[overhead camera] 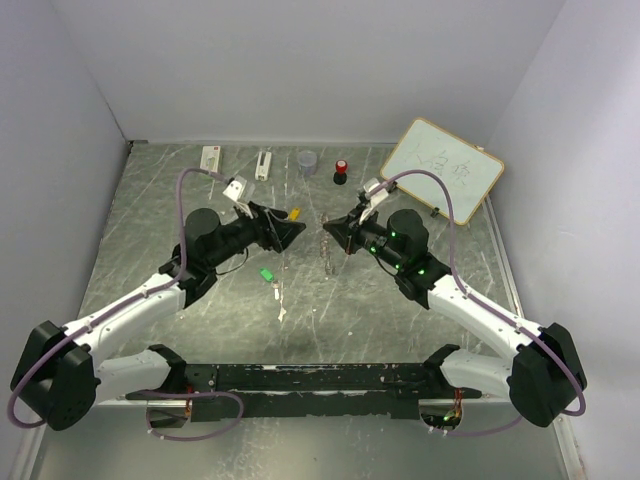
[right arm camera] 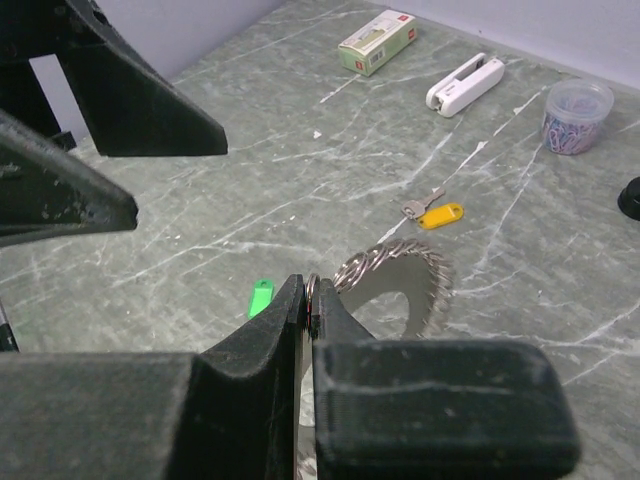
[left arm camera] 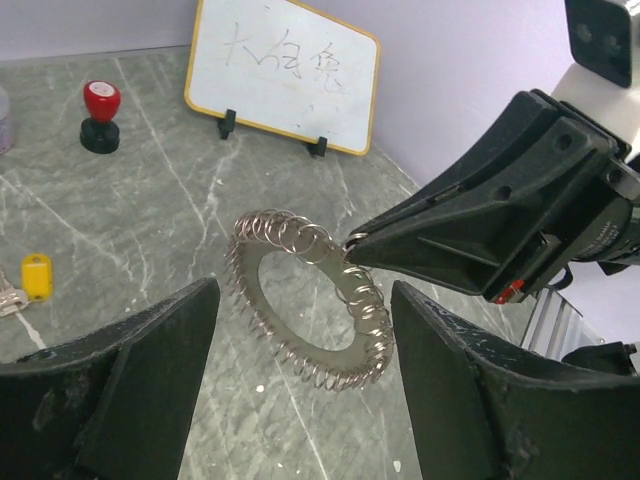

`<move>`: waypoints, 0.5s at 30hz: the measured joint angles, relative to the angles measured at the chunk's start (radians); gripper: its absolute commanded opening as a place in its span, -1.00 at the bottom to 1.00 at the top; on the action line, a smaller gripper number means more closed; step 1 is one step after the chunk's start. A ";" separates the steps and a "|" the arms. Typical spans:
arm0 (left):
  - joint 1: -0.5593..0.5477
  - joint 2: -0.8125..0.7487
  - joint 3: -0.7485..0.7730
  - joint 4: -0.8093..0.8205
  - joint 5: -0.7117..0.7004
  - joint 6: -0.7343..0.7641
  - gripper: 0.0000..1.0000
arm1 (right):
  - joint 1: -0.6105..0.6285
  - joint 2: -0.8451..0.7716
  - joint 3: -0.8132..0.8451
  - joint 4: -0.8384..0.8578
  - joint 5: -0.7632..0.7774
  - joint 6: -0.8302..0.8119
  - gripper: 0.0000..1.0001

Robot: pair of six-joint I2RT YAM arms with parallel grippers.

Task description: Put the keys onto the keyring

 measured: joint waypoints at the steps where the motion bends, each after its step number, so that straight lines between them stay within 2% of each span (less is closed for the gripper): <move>1: -0.008 0.000 -0.003 0.004 -0.002 0.000 0.68 | 0.000 0.000 0.001 0.000 0.005 0.002 -1.00; 6: -0.058 0.011 -0.018 0.034 -0.021 0.000 1.00 | -0.002 0.000 0.010 0.002 0.032 0.021 -1.00; 15: -0.169 0.108 -0.023 0.090 -0.060 0.006 1.00 | -0.002 0.000 0.024 0.009 0.059 0.056 -1.00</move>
